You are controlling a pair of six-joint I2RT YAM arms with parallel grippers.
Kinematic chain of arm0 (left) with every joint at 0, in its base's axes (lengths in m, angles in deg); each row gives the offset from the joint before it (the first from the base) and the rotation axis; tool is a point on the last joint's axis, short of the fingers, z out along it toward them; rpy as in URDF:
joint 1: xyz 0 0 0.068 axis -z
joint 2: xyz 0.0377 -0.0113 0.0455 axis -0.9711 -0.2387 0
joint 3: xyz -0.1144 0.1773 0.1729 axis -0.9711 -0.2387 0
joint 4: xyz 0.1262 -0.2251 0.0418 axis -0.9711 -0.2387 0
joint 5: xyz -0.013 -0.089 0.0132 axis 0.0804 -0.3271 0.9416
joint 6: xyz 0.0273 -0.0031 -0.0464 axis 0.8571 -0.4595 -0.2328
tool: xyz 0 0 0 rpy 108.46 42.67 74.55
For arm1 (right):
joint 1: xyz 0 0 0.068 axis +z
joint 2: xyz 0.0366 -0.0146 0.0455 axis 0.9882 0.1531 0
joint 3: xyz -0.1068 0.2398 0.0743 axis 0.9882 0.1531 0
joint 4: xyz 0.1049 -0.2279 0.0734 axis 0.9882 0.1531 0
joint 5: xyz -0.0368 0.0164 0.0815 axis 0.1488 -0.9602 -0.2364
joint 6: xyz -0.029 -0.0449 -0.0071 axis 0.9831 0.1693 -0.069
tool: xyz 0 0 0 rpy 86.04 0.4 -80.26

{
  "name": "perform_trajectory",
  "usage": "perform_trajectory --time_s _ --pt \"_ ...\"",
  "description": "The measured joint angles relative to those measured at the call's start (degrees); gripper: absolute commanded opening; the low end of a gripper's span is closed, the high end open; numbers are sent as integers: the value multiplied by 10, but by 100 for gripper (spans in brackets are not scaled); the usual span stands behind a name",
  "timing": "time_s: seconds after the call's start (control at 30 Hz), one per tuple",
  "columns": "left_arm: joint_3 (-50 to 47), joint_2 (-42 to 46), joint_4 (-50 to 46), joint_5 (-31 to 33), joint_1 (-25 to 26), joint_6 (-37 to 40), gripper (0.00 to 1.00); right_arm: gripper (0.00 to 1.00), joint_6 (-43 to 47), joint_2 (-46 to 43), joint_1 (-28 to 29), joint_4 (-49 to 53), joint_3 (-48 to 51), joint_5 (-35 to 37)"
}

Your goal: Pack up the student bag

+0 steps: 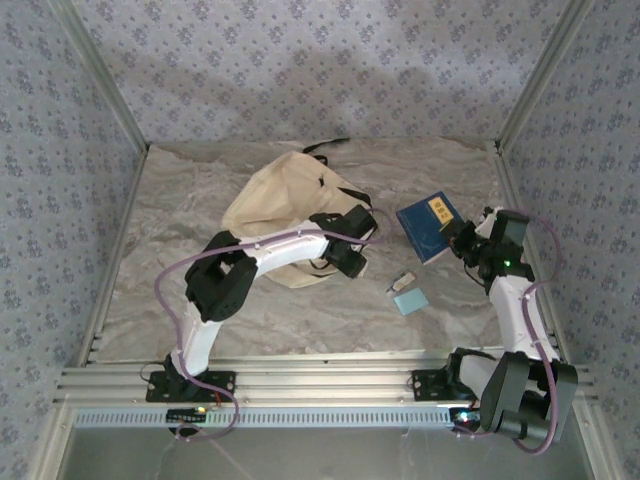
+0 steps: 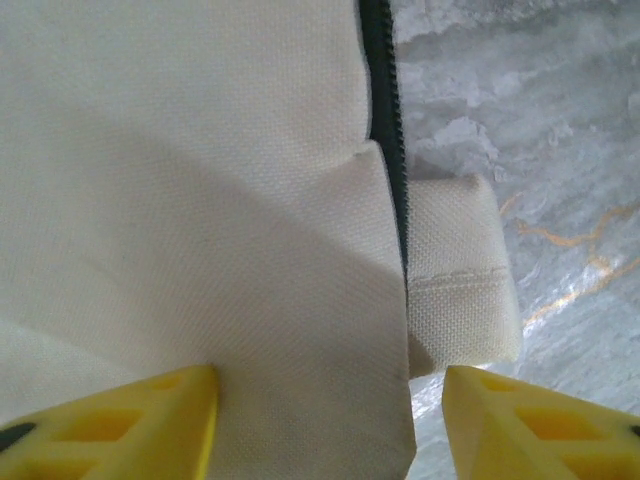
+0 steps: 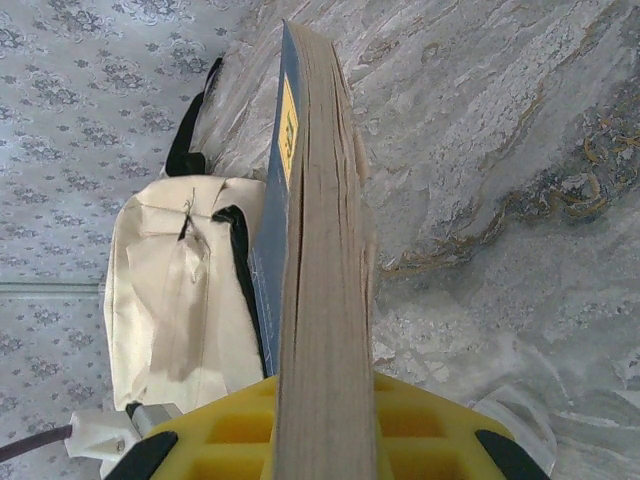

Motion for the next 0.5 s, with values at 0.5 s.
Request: perform_trajectory --time_s 0.5 --pt "28 43 -44 78 -13 4 12 0 -1 -7 19 0 0 -17"
